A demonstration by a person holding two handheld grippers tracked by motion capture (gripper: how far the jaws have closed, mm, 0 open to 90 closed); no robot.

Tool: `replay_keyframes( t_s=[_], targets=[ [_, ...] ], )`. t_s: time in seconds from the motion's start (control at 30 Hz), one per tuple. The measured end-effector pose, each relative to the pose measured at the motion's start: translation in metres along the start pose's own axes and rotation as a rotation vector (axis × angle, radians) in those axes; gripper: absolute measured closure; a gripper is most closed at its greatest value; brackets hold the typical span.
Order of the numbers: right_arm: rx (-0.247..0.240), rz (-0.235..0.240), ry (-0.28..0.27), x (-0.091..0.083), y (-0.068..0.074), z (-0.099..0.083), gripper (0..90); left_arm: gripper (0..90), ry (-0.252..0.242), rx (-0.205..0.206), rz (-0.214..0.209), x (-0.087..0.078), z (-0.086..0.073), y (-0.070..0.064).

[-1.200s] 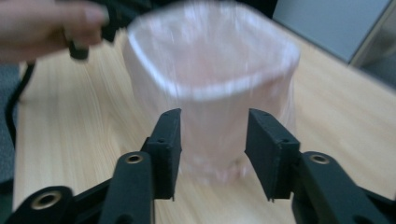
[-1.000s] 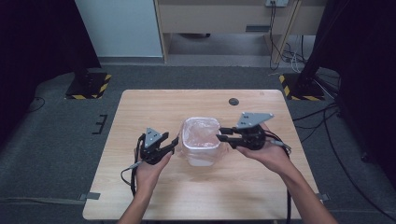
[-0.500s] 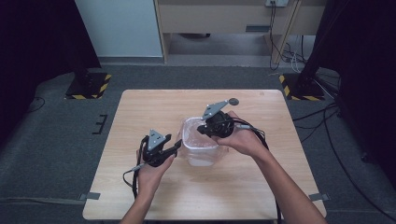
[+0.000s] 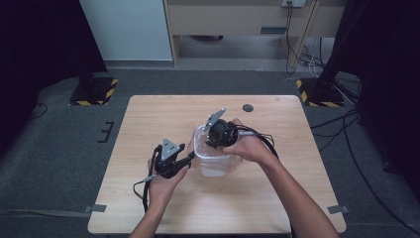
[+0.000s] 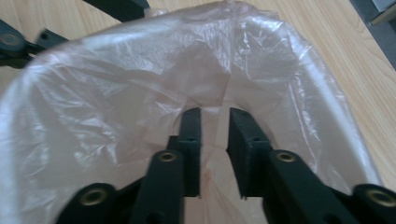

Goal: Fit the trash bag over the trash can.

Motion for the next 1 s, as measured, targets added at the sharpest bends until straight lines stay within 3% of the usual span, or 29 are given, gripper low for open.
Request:
replay_keyframes(
  t_s=[0.2, 0.33, 0.43, 0.5, 0.67, 0.8, 0.9, 1.0],
  targets=[
    [-0.055, -0.010, 0.020, 0.011, 0.003, 0.001, 47.2, 50.2, 0.004, 0.010, 0.002, -0.001, 0.001, -0.001],
    [-0.042, -0.005, 0.036, 0.014, 0.004, -0.001, 39.6, 50.1, 0.001, 0.017, 0.003, -0.001, 0.001, -0.001],
    [-0.037, -0.006, -0.003, 0.012, 0.003, 0.001, 34.9, 49.9, 0.002, 0.016, 0.004, 0.000, 0.001, -0.001],
    [-0.030, -0.003, -0.031, 0.008, 0.001, 0.002, 35.6, 49.9, 0.003, 0.019, 0.005, 0.000, 0.001, -0.001],
    [-0.005, 0.007, -0.072, -0.003, -0.006, 0.003, 57.6, 49.9, 0.004, 0.011, 0.007, 0.000, 0.001, -0.002],
    [-0.043, 0.009, -0.023, 0.000, -0.004, -0.001, 72.9, 49.8, 0.005, 0.016, 0.007, 0.001, 0.000, -0.002],
    [-0.061, 0.022, 0.031, 0.008, 0.001, -0.004, 72.6, 49.7, 0.008, 0.010, 0.005, 0.001, 0.000, -0.002],
    [-0.079, 0.016, 0.087, 0.015, 0.004, -0.006, 61.3, 49.4, 0.005, 0.016, 0.005, 0.001, 0.000, -0.002]
  ],
)
Point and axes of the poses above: each handheld gripper's, and its own axes: x roughly forward along the jaws, z roughly out of its top, y roughly to its left, the point moved 6 cm from there along x, roughly forward along the jaws, and after that the axes turned 7 degrees about -z, right-handed, at the moved point
